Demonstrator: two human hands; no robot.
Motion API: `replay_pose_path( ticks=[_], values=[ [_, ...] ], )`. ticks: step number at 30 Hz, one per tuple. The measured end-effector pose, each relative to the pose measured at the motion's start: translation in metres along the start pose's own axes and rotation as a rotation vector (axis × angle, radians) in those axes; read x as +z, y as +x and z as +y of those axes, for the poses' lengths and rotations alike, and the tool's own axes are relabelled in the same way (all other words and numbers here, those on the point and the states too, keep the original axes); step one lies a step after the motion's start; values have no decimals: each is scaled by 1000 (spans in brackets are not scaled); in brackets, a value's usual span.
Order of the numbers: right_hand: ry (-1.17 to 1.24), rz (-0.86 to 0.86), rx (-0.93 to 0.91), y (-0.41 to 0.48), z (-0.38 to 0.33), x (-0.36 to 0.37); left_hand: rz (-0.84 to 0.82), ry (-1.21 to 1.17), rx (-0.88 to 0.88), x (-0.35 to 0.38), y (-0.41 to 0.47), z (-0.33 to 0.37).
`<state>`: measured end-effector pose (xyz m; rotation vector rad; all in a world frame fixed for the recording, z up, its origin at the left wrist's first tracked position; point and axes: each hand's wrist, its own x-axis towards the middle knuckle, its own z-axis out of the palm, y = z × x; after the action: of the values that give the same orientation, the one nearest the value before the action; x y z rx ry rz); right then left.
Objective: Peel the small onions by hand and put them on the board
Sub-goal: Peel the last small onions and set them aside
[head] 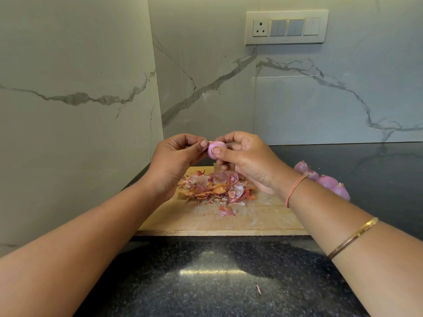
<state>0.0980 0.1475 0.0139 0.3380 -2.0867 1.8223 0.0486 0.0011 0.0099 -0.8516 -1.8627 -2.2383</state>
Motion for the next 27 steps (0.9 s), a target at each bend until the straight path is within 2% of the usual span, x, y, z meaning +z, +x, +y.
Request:
replay_pose_path(
  ticks=[6,13,16,20,25,27],
  values=[
    [125,-68,81,-1,-2,-1,-48,28,-5,-2,-1,1],
    [283,-134,210,-3,-8,-2,-149,-115,-54,1,-3,4],
    [249,-111,232,-3,-6,0,-133,-124,-74,2,-3,3],
    [200,-69,224,-3,-5,3,-40,23,-53,0,-1,-2],
    [55,-28,128,-3,-2,4,-11,146,-10,2,-1,-3],
    [67,5,106,-2,-1,3,-14,162,-12,2,-1,-3]
  ],
)
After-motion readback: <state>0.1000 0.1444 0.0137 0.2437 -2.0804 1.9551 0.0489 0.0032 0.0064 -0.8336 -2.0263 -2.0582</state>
